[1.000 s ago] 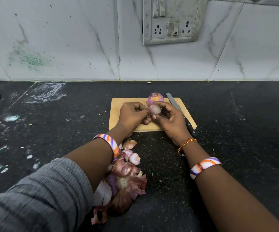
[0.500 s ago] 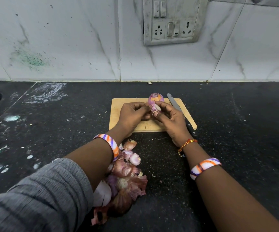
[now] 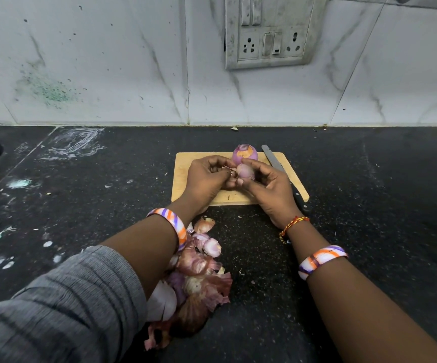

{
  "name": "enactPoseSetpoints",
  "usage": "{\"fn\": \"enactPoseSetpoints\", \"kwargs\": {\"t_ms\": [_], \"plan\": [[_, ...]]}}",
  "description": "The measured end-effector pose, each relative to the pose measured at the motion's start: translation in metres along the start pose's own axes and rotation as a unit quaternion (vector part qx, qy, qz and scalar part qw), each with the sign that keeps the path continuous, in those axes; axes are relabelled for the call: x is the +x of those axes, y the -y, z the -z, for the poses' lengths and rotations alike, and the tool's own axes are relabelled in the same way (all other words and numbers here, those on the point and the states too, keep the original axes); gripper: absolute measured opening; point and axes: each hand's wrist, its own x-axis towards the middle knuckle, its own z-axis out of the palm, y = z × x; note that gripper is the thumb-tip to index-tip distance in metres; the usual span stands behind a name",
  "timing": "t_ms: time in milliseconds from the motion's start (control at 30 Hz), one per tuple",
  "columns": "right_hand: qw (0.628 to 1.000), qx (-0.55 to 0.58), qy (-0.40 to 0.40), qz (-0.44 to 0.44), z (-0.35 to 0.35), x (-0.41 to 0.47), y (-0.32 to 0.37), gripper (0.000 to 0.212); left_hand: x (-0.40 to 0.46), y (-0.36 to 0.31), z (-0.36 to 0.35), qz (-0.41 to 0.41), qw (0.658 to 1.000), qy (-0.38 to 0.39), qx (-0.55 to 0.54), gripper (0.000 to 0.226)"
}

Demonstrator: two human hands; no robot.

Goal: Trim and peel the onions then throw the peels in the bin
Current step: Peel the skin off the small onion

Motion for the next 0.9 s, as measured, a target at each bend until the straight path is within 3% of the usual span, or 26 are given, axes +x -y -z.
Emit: {"fn": "enactPoseSetpoints", "kwargs": {"t_ms": [467,900], "plan": [[1.000,-0.001,-0.010,-0.001,-0.0005,-0.0003,-0.0006,0.046,0.0065,0.0037,-0.0009,0.005,0.999,-0.038,0.017,0.027],[1.000,0.016,-0.007,0.000,0.0012,-0.0001,-0.0022,0.050,-0.0009,-0.0009,-0.0013,-0.008,0.999,0.023,0.034,0.010]]}}
